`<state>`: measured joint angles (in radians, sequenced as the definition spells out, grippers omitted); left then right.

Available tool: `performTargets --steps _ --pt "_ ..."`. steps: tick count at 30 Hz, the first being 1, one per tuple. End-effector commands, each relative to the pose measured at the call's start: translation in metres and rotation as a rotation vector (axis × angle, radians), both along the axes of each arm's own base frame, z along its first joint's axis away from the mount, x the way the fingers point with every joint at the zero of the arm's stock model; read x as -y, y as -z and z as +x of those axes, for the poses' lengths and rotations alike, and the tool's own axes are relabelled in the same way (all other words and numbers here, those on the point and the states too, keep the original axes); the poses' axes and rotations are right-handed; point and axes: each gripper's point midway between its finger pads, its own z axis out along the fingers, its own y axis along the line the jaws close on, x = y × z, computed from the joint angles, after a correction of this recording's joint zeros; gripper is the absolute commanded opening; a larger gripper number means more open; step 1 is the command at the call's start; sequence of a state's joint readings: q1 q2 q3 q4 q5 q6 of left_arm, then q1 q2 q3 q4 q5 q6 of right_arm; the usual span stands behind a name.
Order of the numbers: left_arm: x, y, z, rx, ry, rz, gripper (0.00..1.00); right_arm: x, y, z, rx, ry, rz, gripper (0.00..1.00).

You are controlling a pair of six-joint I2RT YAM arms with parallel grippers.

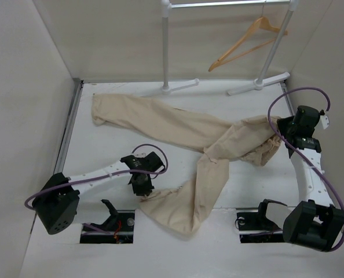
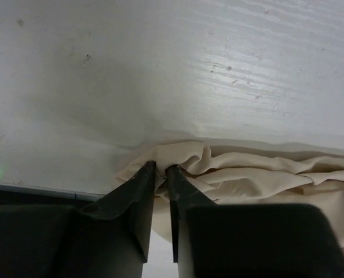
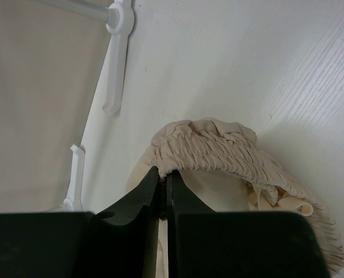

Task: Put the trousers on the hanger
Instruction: Flatten out the trousers at the center of the board.

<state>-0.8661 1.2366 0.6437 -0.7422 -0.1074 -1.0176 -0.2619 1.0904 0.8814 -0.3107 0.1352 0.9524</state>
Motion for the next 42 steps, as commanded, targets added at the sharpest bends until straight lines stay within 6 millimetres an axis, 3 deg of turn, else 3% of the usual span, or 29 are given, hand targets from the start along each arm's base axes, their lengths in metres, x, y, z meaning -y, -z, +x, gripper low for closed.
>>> performTargets --steps 1,4,10,13,18,20,21,23,29,33,36,37,39,40,42 --pt "-0.001 -0.021 0.019 0.059 -0.076 -0.034 0.07 0.005 -0.028 0.002 0.067 0.005 -0.040 0.08" --pt "-0.014 -0.062 0.057 0.201 -0.204 -0.097 0.05 0.002 -0.035 0.002 0.086 -0.005 -0.049 0.07" --pt "-0.106 -0.172 0.130 0.539 -0.584 -0.126 0.04 -0.016 -0.065 0.010 0.172 -0.069 -0.057 0.05" --pt "-0.145 -0.220 0.154 0.643 -0.729 -0.170 0.04 -0.025 -0.091 0.017 0.235 -0.110 -0.059 0.04" --pt "-0.187 -0.298 0.181 0.785 -0.866 -0.224 0.04 -0.050 -0.160 0.022 0.415 -0.224 -0.064 0.04" --pt "-0.206 -0.315 0.183 0.814 -0.921 -0.170 0.04 -0.056 -0.185 0.014 0.485 -0.244 -0.079 0.04" --pt "-0.216 -0.317 0.183 0.814 -0.949 -0.135 0.04 -0.059 -0.191 0.008 0.505 -0.253 -0.080 0.04" --pt "-0.234 -0.304 0.182 0.768 -1.001 -0.070 0.05 -0.063 -0.183 -0.005 0.507 -0.261 -0.058 0.04" --pt "-0.271 -0.278 0.199 0.662 -1.018 0.100 0.07 -0.058 -0.107 -0.048 0.397 -0.177 -0.065 0.02" --pt "-0.266 -0.245 0.259 0.549 -0.869 0.189 0.11 -0.052 -0.077 -0.050 0.293 -0.155 -0.099 0.03" --pt "-0.241 -0.257 0.315 0.588 -0.748 0.183 0.11 -0.058 -0.079 -0.030 0.276 -0.207 -0.079 0.03" --pt "-0.235 -0.261 0.331 0.607 -0.710 0.189 0.15 -0.058 -0.081 -0.022 0.268 -0.215 -0.074 0.03" --pt "-0.230 -0.256 0.354 0.600 -0.658 0.205 0.36 -0.059 -0.085 -0.010 0.259 -0.221 -0.071 0.03" --pt "-0.227 -0.242 0.357 0.549 -0.629 0.190 0.51 -0.063 -0.087 -0.006 0.256 -0.234 -0.070 0.03" --pt "-0.227 -0.217 0.343 0.445 -0.608 0.184 0.63 -0.073 -0.089 -0.002 0.249 -0.268 -0.074 0.03"
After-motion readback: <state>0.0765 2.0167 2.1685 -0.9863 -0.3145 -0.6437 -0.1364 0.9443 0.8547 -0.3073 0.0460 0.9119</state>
